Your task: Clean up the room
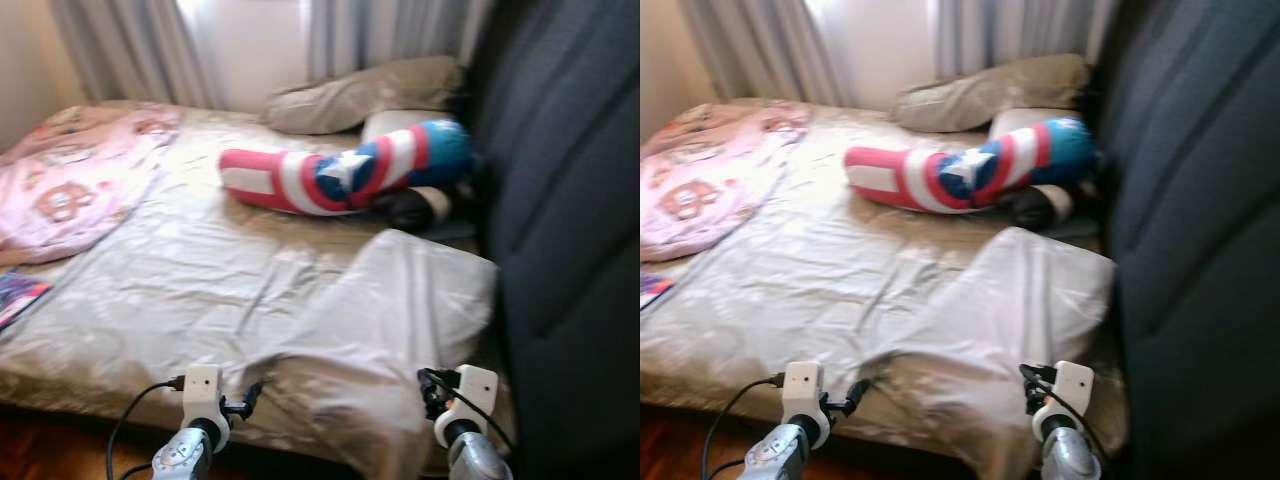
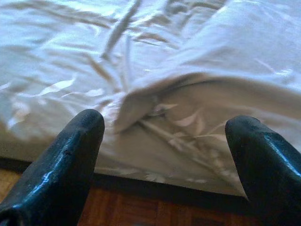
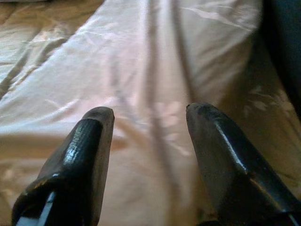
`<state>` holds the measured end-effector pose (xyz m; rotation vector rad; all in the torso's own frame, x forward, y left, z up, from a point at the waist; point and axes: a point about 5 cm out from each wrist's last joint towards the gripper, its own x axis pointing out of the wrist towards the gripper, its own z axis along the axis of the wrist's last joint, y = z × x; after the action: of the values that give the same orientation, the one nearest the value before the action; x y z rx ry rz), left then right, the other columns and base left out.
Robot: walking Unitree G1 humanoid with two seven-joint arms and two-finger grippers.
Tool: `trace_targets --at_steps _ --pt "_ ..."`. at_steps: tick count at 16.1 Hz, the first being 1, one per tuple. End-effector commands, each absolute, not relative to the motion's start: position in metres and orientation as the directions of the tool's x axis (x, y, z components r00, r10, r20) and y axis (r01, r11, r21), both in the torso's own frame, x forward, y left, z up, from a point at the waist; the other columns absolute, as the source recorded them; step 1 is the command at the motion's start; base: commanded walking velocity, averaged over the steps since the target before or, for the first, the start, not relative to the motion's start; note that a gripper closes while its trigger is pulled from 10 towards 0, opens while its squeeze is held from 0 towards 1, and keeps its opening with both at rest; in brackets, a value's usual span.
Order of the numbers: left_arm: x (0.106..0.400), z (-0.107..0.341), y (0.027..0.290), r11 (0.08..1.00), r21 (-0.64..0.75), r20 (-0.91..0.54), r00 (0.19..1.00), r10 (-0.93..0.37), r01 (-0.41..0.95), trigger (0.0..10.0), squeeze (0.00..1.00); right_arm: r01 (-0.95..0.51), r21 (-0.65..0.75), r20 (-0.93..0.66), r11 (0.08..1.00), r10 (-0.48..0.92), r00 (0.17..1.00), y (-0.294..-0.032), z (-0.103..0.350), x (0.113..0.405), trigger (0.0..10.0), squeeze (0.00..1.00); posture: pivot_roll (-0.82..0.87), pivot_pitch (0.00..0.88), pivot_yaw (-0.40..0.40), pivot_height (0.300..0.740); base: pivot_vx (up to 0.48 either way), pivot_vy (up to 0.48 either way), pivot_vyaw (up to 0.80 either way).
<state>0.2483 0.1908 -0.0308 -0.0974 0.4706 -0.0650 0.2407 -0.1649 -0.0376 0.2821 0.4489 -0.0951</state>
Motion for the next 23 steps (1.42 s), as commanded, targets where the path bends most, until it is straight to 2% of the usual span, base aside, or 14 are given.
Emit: trace_targets --at_steps 1,7,15,23 --pt "0.248 -0.03 0.195 0.995 -0.088 -0.445 0.892 -0.079 0.044 10.0 0.0 0.158 0.262 -0.44 0.952 -0.028 0.897 -0.16 -0.037 0.242 10.0 0.0 0.03 0.0 -0.035 0.74 0.0 0.0 0.0" --pt "0.253 -0.024 0.189 0.992 -0.057 -0.408 0.904 -0.123 0.109 10.0 0.0 0.164 0.261 -0.44 0.951 -0.035 0.898 -0.16 -0.036 0.244 10.0 0.0 0.03 0.0 -0.035 0.74 0.0 0.0 0.0" --pt "0.258 -0.018 0.187 0.99 -0.085 -0.358 0.924 -0.132 0.109 10.0 0.0 0.188 0.236 -0.459 0.953 -0.062 0.886 -0.165 -0.038 0.242 10.0 0.0 0.03 0.0 -0.035 0.74 0.0 0.0 0.0" --pt "0.26 -0.016 0.184 0.989 -0.088 -0.343 0.929 -0.14 0.116 10.0 0.0 0.181 0.238 -0.461 0.954 -0.053 0.886 -0.162 -0.038 0.243 10.0 0.0 0.03 0.0 -0.036 0.74 0.288 0.0 0.0"
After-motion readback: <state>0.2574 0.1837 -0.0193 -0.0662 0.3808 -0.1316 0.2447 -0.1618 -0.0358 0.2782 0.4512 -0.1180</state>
